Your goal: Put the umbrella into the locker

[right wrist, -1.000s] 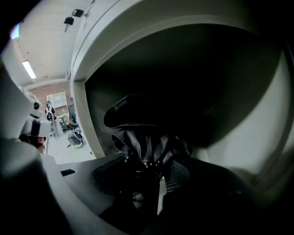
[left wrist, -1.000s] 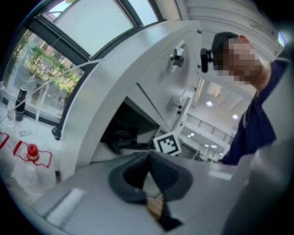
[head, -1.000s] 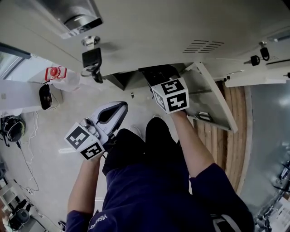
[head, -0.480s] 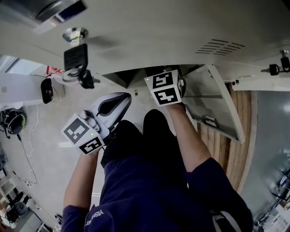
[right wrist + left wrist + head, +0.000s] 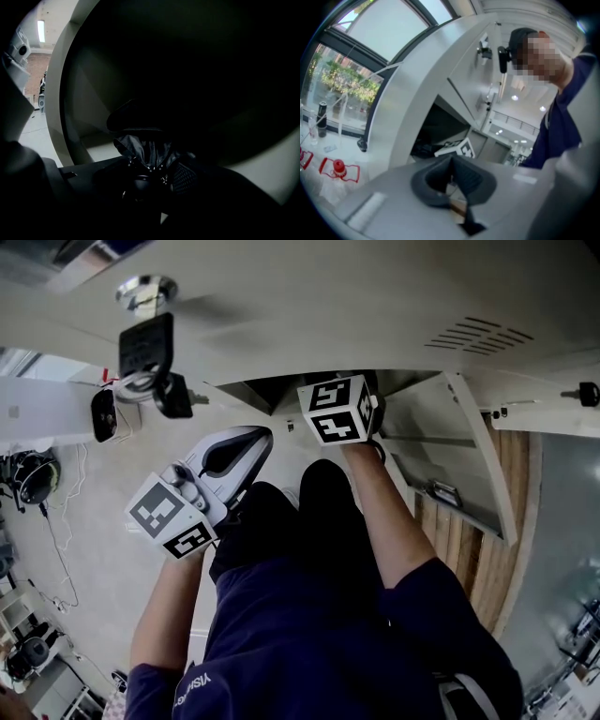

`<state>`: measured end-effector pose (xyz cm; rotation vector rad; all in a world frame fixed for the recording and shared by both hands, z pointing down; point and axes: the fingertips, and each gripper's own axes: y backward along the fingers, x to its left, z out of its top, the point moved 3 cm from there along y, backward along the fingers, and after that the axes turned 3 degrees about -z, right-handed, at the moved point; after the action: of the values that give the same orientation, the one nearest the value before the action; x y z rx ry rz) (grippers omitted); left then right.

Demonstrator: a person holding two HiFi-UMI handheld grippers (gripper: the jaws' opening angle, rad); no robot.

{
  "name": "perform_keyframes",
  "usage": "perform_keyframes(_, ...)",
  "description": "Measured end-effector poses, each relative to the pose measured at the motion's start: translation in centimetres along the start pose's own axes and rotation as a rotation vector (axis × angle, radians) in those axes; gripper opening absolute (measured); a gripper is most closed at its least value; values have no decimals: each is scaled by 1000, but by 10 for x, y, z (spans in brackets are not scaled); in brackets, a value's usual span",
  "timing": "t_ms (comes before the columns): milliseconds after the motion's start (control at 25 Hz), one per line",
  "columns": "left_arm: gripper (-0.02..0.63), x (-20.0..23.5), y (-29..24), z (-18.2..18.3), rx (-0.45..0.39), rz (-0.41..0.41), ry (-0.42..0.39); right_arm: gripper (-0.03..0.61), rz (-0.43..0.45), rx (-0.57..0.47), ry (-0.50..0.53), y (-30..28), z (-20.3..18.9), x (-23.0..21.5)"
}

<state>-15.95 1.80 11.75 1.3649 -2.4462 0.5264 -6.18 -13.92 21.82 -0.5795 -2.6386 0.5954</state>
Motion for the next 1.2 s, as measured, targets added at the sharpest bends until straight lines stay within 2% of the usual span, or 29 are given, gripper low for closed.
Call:
perform_keyframes(40,2,0,0,-1,-1,0,1,207,-4,-5,1,0,0,-1)
perform_keyframes(160,2,-4,1,-3,2,-4,8,270,-3,-7,-7,0,0,-7)
perform_keyframes(320,2,-14,4,-2,4,-13,16,319,60,6,-26,6,-3,-10)
perform_keyframes(480,2,-20,12,7,-3,-5,16,321,113,26,-70,18,-9,0)
perform_keyframes(880,2,-51,28,34,1,-6,59,319,72,43,-85,77,-1,4)
perform_keyframes(1120,2,-76,39,65,-2,-15,72,316,92,69,-83,121,10,5)
perform_keyframes(1200,2,-83,42,75,-6,-19,75,291,101,64,-85,136,17,3)
